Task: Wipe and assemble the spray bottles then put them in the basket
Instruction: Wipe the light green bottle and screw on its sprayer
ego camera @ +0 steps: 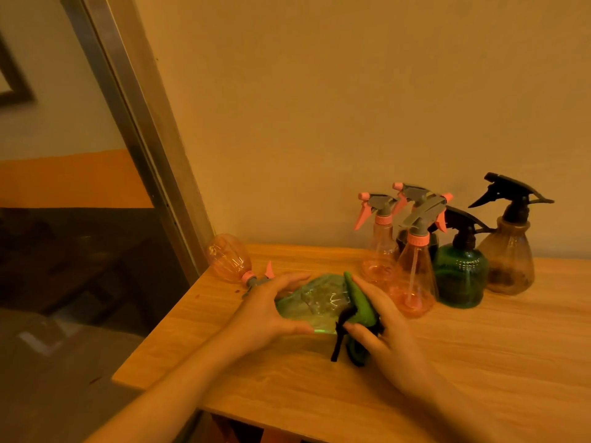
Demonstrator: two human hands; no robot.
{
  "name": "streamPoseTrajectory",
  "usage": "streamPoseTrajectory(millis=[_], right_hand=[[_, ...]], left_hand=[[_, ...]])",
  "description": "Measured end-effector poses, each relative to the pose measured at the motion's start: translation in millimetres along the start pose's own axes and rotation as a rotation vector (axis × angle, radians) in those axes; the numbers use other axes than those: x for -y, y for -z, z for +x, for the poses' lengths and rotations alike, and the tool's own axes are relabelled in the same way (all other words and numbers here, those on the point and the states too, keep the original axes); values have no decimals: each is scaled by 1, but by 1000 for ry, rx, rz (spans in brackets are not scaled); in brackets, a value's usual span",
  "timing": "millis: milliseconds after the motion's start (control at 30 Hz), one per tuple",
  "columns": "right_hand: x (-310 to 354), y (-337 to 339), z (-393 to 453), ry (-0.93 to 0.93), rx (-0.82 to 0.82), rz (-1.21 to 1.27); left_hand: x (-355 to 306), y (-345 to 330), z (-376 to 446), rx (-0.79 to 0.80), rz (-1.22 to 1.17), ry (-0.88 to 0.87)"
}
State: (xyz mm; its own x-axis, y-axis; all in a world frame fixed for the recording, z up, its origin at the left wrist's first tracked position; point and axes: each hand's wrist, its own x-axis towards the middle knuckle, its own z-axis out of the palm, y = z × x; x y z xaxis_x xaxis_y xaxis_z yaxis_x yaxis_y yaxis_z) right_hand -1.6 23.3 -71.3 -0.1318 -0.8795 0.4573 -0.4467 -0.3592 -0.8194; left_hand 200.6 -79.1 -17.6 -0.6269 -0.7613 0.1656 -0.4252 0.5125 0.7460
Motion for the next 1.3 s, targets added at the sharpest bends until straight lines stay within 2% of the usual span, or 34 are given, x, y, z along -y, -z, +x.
streamPoseTrajectory(millis=[233,367,567,833,1000,1167,1300], right_hand=[[20,-12,9,111,-33,-8],[33,-21,15,140,-61,25],[51,-29,26,217,-14,-26],[52,-36,30,363,-170,-159],[34,-25,20,312,-195,-145],[4,4,2,88,-118,-165],[-17,29,-11,-28,-77,-279]], left_hand=[[12,13,-4,-47,-36,-72],[15,20,-7,-81,-154,-71],[13,27,-11,-118,-301,-91],[11,28,-14,-207,-357,-70],[10,29,-12,-183,-260,-34],[2,33,-4,-170,-149,9],[-9,45,11,-94,157,35]])
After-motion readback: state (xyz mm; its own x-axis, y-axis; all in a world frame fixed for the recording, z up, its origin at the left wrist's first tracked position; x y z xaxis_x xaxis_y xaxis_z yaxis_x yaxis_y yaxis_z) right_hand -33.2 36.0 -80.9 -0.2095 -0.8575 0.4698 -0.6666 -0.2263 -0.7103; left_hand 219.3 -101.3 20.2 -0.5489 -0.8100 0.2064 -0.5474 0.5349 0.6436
